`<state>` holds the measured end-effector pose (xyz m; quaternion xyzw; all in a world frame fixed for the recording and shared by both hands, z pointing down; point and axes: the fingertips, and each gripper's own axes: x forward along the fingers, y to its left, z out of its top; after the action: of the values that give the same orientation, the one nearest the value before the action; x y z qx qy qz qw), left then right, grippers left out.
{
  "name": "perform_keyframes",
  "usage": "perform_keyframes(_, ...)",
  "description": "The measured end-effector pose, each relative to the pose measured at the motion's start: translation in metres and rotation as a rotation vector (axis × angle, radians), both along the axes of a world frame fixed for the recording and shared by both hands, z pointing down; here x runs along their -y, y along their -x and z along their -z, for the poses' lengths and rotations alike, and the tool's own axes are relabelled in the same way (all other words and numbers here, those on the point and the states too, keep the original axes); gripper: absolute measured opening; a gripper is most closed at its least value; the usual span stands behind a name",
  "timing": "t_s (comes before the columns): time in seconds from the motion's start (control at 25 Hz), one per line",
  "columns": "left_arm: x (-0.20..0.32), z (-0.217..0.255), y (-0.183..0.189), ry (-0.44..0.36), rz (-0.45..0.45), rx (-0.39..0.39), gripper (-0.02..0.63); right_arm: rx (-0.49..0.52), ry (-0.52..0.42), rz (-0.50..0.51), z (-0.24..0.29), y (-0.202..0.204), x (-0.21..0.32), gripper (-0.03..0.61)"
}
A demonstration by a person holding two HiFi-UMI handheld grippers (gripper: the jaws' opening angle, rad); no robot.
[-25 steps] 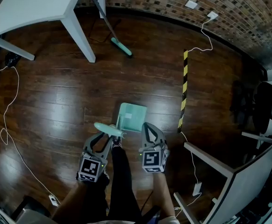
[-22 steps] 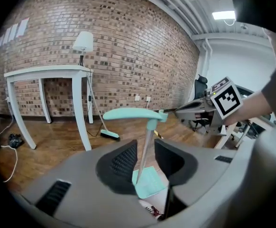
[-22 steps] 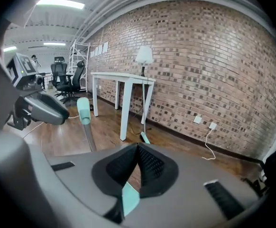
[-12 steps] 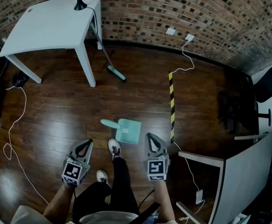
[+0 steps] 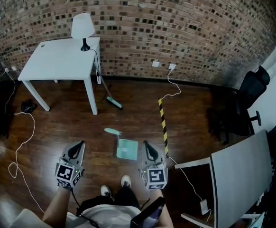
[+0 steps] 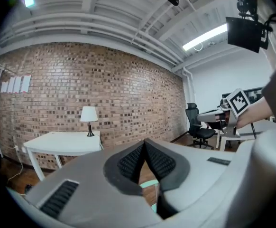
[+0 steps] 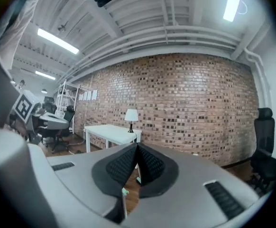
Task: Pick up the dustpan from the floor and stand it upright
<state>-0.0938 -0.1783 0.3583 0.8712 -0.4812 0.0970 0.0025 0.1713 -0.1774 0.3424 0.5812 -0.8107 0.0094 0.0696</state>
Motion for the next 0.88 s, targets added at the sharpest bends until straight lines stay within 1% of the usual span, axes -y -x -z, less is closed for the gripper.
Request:
perform_keyframes(0.12, -0.013, 0.033, -0.008, -0.039, 0.006, 0.01, 0.0, 0.098, -0.048, -0.006, 0.043, -0.009, -0.016, -0.018)
perform_keyframes(0.2, -0.019, 0.054, -0.011, -0.072, 0.015, 0.018, 0.0, 0.114, -0.08, 0.001, 0.065, -0.012, -0.025, -0.018)
perform_keyframes(0.32, -0.024, 0.08, -0.019, -0.113, 0.04, 0.018, 0.0, 0.09, -0.109, 0.025, 0.085, -0.019, -0.03, -0.018)
perform_keyframes(0.44, -0.026, 0.092, -0.028, -0.136, 0.058, 0.021, 0.0, 0.044, -0.113, 0.047, 0.09, -0.025, -0.038, -0.018)
perform_keyframes(0.56, -0.026, 0.094, -0.031, -0.137, 0.081, -0.001, 0.002, 0.019, -0.095, 0.059, 0.092, -0.027, -0.042, -0.018)
perform_keyframes(0.64, -0.028, 0.094, -0.034, -0.137, 0.083, -0.004, 0.002, 0.008, -0.102, 0.063, 0.092, -0.029, -0.043, -0.018)
perform_keyframes(0.76, -0.03, 0.091, -0.037, -0.139, 0.077, 0.002, 0.002, 0.017, -0.103, 0.053, 0.091, -0.03, -0.043, -0.018)
perform_keyframes(0.88, -0.034, 0.091, -0.034, -0.131, 0.081, 0.003, 0.002, 0.026, -0.134, 0.038, 0.089, -0.033, -0.042, -0.018)
